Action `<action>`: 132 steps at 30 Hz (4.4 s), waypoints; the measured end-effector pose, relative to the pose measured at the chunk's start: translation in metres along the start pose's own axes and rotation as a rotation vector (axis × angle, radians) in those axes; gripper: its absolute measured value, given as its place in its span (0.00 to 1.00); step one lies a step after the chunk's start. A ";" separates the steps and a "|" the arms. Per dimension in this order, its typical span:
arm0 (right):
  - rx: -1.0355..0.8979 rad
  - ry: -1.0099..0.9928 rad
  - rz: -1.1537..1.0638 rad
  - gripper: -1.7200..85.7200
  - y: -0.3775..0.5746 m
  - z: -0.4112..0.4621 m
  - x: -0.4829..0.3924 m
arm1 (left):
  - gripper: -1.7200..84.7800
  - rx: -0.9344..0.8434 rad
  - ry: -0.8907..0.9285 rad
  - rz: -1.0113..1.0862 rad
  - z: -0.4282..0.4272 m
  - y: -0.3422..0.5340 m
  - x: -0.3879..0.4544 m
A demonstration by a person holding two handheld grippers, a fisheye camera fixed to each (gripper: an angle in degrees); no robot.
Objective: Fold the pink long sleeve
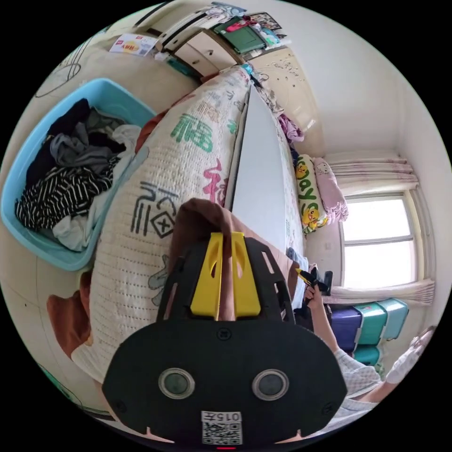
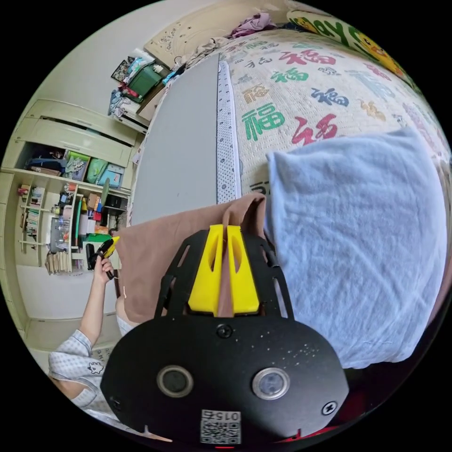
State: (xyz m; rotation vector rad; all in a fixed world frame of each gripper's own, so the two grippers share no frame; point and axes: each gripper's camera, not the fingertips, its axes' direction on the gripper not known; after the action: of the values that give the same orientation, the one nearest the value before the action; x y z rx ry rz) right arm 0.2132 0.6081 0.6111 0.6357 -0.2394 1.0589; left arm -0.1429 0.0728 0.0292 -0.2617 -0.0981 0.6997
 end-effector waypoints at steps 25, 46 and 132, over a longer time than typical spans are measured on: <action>0.007 -0.036 -0.124 0.13 0.065 0.018 -0.053 | 0.12 -0.182 0.049 0.120 0.030 0.107 -0.036; 0.079 -0.201 -0.015 0.03 0.217 0.089 -0.095 | 0.04 -0.097 0.097 0.095 0.098 0.257 -0.027; 0.475 0.032 0.193 0.02 0.378 -0.086 -0.002 | 0.02 -0.290 0.079 0.666 0.405 0.123 0.471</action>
State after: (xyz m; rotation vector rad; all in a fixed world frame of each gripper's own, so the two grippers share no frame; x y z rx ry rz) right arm -0.1254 0.7833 0.6816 1.0356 -0.0170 1.3253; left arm 0.0681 0.5508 0.3863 -0.6139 -0.0343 1.3377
